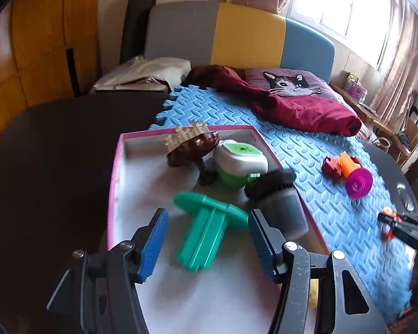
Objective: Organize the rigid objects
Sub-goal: 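Lower the green toy into the tray and open the left gripper, then carry the orange cube block toward the tray with the right gripper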
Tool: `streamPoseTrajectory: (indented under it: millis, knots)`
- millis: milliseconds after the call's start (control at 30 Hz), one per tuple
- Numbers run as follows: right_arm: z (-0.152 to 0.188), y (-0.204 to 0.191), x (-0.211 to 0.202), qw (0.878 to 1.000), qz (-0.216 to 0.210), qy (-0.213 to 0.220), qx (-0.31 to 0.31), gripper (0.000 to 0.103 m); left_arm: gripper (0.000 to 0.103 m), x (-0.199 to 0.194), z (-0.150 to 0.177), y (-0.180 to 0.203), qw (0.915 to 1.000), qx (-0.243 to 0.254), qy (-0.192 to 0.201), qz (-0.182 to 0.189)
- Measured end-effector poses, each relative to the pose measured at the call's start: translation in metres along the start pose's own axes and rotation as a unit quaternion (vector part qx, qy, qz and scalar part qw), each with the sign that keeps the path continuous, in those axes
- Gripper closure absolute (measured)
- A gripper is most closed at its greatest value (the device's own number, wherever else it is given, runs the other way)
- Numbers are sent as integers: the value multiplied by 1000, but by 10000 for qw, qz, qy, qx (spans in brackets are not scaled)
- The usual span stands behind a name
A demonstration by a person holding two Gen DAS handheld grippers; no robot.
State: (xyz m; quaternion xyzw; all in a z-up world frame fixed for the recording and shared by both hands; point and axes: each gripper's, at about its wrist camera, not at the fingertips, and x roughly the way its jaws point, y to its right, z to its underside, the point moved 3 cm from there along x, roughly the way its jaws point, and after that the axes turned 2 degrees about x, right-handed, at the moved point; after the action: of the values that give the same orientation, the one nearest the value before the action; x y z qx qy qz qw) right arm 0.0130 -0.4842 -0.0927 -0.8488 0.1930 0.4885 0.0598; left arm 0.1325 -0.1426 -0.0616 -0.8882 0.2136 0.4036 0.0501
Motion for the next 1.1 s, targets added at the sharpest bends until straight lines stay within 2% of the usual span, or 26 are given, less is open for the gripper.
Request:
streamPoseTrajectory:
  millis: [333, 567, 1100]
  knots:
    - [1, 0, -1, 10000, 4, -16, 8, 81, 40, -37, 32, -4, 9997, -90, 44, -230]
    - [2, -1, -2, 10000, 43, 49, -27, 81, 34, -55, 38, -5, 9992, -178, 164, -318]
    - [3, -2, -3, 10000, 77, 30, -22, 82, 34, -68, 47, -23, 9980, -367, 228, -462]
